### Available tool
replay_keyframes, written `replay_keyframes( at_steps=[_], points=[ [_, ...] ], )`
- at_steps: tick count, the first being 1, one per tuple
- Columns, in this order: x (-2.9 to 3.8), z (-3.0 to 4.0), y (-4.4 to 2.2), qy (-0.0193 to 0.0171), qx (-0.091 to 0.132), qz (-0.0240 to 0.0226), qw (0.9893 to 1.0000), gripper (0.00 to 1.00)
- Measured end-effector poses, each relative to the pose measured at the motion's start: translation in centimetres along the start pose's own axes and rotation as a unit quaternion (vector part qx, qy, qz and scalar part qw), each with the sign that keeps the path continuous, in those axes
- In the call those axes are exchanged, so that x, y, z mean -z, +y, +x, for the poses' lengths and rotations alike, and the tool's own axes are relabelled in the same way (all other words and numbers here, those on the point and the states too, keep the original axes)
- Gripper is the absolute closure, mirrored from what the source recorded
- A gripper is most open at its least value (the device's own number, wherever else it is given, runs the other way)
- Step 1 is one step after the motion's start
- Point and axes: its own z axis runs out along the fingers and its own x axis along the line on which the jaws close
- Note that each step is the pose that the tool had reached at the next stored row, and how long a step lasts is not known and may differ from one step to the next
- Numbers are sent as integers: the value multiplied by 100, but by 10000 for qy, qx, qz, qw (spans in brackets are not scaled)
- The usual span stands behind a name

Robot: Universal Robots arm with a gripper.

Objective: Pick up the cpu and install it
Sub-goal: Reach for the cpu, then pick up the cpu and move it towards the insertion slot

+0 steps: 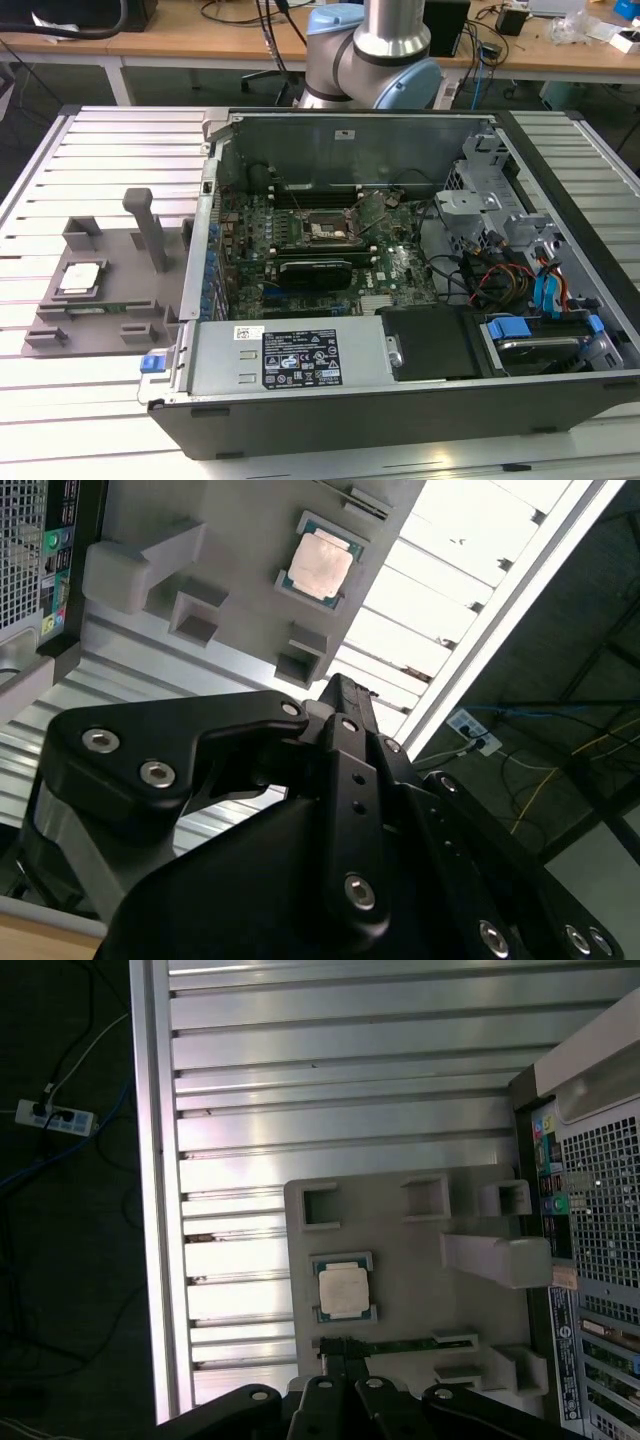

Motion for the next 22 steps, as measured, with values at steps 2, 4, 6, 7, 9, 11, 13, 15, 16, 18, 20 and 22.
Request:
replay_keyframes(
  at_steps=[2, 4, 6, 7, 9, 11, 13, 15, 16, 18, 20, 22],
  points=[
    [0, -1, 0, 0, 0, 0, 10000, 89],
    [0, -1, 0, 0, 0, 0, 10000, 89],
    [0, -2, 0, 0, 0, 0, 10000, 89],
    [0, -3, 0, 0, 0, 0, 10000, 89],
    [0, -5, 0, 0, 0, 0, 10000, 89],
    [0, -7, 0, 0, 0, 0, 10000, 71],
    [0, -8, 0, 0, 0, 0, 10000, 58],
    [0, -8, 1, 0, 0, 0, 10000, 46],
    [0, -9, 1, 0, 0, 0, 10000, 40],
    [0, -10, 1, 0, 0, 3, 10000, 34],
    [1, -12, 2, -3, 44, 78, 10000, 34],
    [-4, -11, 2, 0, 258, 109, 9996, 34]
  ],
)
